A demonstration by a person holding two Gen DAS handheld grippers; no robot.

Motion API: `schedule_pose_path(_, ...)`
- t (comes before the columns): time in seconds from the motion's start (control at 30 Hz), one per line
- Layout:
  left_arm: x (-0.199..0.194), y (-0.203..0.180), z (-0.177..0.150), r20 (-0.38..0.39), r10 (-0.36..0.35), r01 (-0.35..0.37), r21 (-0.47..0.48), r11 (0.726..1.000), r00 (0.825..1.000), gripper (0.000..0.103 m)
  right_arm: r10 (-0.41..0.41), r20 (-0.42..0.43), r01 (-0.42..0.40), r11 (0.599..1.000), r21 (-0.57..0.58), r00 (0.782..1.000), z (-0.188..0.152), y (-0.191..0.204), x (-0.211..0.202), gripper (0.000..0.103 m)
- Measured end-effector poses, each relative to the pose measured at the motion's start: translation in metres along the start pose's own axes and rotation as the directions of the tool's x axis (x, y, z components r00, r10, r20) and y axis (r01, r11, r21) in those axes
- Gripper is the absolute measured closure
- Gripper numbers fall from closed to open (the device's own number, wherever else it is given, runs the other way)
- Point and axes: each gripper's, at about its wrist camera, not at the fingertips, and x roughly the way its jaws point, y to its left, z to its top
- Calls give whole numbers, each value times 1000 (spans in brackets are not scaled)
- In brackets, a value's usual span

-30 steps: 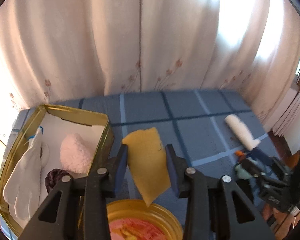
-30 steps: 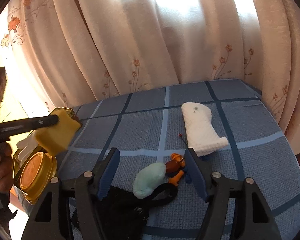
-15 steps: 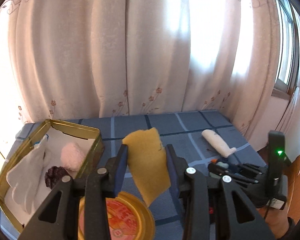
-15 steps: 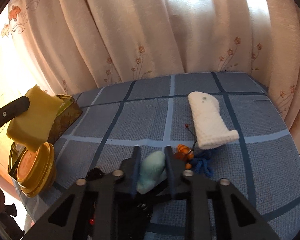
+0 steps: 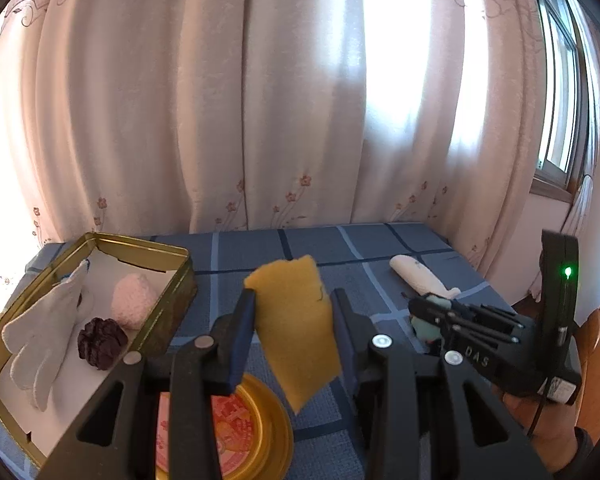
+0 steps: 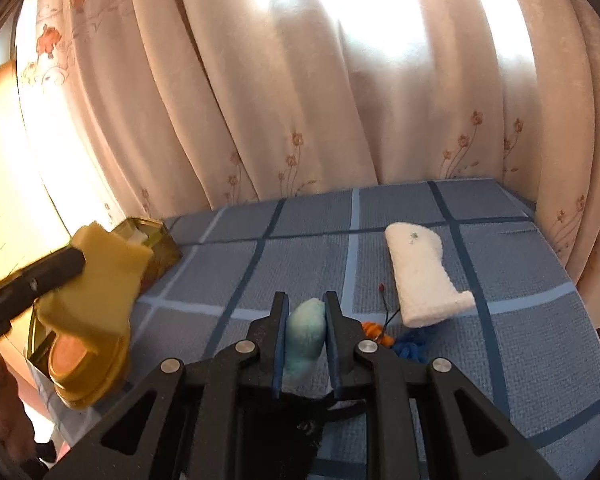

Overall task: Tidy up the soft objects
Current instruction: 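Grasp the pale green soft item with the right tool while the left tool holds the sponge, then carry the sponge with the left tool while the right tool carries the green item to the tray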

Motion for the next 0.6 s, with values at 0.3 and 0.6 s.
schedule_pose_path(0.3, 4, -6, -4, 16, -32, 32, 4, 999, 999, 66, -17, 58, 19, 999, -29, 998, 13, 15, -6, 84)
schedule_pose_path(0.6, -4, 9, -1, 65, -19, 21, -27, 999, 998, 66, -21, 110, 25, 999, -39, 994, 16, 28, 0, 84)
